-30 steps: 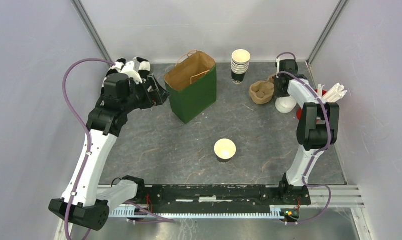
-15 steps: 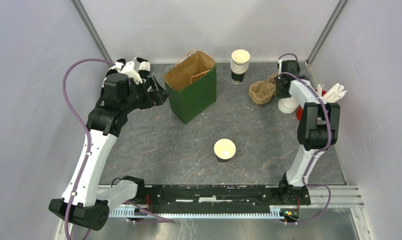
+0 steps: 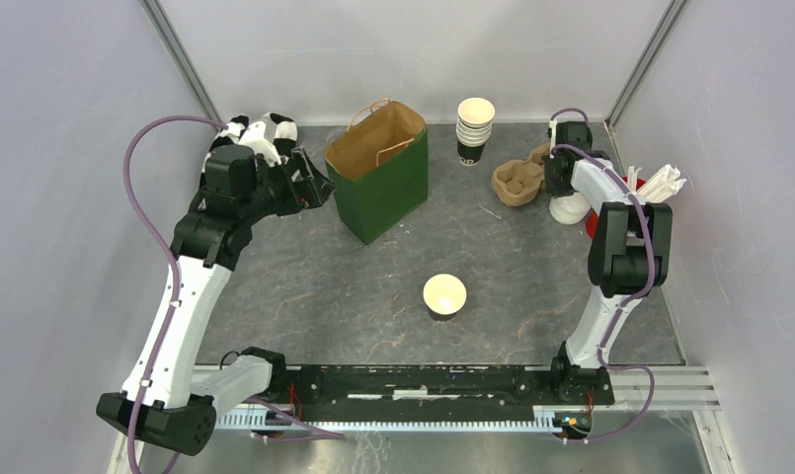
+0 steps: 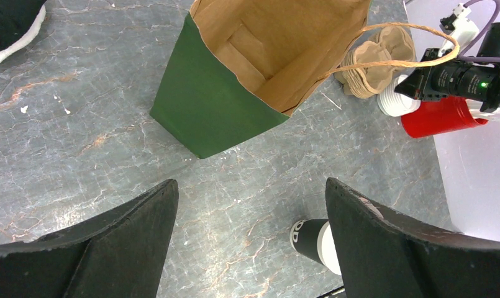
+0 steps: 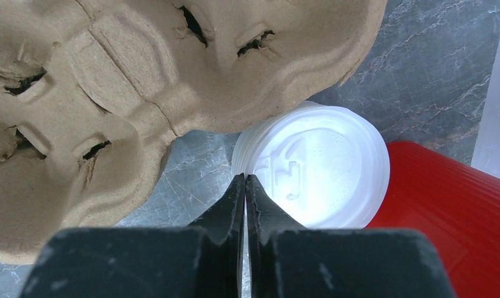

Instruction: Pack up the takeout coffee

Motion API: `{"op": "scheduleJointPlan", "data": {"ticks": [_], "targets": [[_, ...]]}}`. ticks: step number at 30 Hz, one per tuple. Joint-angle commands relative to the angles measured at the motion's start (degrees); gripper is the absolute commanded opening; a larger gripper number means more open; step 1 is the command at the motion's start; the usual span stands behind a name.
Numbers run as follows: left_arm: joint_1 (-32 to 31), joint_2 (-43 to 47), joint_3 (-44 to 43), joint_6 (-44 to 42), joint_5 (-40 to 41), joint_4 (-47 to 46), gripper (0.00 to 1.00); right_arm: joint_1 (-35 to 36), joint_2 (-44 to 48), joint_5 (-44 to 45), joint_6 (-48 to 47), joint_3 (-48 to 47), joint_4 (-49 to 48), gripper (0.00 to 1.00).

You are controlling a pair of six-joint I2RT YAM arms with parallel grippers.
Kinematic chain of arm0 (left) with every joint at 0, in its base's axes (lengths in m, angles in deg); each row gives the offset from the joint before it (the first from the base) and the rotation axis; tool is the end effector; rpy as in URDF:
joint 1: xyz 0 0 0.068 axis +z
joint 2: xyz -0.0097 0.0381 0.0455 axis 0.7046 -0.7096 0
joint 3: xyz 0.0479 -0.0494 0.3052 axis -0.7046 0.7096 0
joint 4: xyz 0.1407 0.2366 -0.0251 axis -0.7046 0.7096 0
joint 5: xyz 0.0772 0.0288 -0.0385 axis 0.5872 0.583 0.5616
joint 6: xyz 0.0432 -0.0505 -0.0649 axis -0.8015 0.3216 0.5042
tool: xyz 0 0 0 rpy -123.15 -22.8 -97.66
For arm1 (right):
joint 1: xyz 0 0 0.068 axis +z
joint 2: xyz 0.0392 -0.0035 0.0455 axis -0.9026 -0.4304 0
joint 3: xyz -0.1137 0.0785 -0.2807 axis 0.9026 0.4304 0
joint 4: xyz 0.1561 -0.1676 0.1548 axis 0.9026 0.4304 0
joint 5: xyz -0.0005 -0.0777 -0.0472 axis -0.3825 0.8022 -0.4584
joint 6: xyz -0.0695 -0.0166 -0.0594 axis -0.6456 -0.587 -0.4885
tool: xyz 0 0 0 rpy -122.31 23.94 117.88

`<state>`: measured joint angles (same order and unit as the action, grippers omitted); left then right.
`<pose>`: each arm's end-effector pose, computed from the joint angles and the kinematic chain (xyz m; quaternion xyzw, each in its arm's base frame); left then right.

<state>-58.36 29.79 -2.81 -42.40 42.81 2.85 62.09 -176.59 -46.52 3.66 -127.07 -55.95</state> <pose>0.2360 -0.0715 0.4316 -0.0386 0.8457 -0.2408 0.4746 0.4682 -0.0346 0.2051 0.0431 0.9527 -0.0914 0.2867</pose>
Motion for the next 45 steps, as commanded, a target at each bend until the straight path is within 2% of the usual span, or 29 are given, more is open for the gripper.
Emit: {"op": "scheduleJointPlan", "data": {"ticks": [1,3,9,19,21,23,25,27,28,31,34,37,40,43,45], "targets": [[0.3,1.2,-1.1,-2.0,-1.2,-1.3,0.93,0.0,2.8,-0.4,0.2,0.1,-1.3,0.03],[0.3,1.2,-0.9,-1.8,-1.5,-1.3,0.93,0.0,3.6,-0.5,0.2,0.4,-1.3,0.00],[0.3,1.9,-1.3,-1.4,-1.7,-1.3,0.94,0.0,6.7,-2.6,2.3,-2.0,2.6,0.00],[0.3,3.0,-0.8,1.8,-6.5,-1.5,0.92,0.0,20.8,-9.2,3.4,2.9,5.3,0.00],[0.2,2.5,-0.5,2.4,-10.6,-2.7,0.90,0.0,23.2,-15.7,3.2,2.7,6.2,0.00],[-0.7,1.5,-0.4,3.9,-14.3,-4.5,0.89,0.0,26.4,-30.4,5.7,4.4,3.9,0.00],[-5.5,0.8,-0.1,5.3,-13.8,-7.5,0.89,0.9,30.0,-52.1,13.5,9.7,-5.0,0.00],[-15.3,-0.2,-0.2,6.0,-8.8,-10.2,0.90,3.8,34.8,-63.4,27.6,16.3,-19.3,0.00],[-18.2,-0.7,0.1,6.8,-7.2,-11.9,0.90,5.9,37.3,-65.7,33.0,19.5,-25.5,0.00],[-24.8,-1.6,1.5,10.0,-4.0,-19.6,0.93,10.7,42.9,-67.9,44.0,22.9,-36.8,0.00],[-28.0,-2.7,1.7,13.4,-1.1,-27.2,0.94,14.2,46.4,-68.9,53.0,24.9,-46.9,0.00],[-28.5,-3.5,1.8,17.3,0.5,-32.1,0.96,15.3,49.3,-67.0,60.6,28.2,-57.0,0.00],[-28.6,-3.9,3.0,21.2,0.5,-38.9,0.98,16.1,49.9,-64.7,72.1,32.0,-71.8,0.00],[-28.5,-5.5,2.3,25.7,2.6,-40.1,1.00,16.9,48.6,-62.6,82.3,33.5,-84.6,0.00],[-28.6,-7.4,0.7,27.7,2.5,-40.1,1.00,17.2,48.1,-61.3,85.0,33.4,-88.1,0.00]]}}
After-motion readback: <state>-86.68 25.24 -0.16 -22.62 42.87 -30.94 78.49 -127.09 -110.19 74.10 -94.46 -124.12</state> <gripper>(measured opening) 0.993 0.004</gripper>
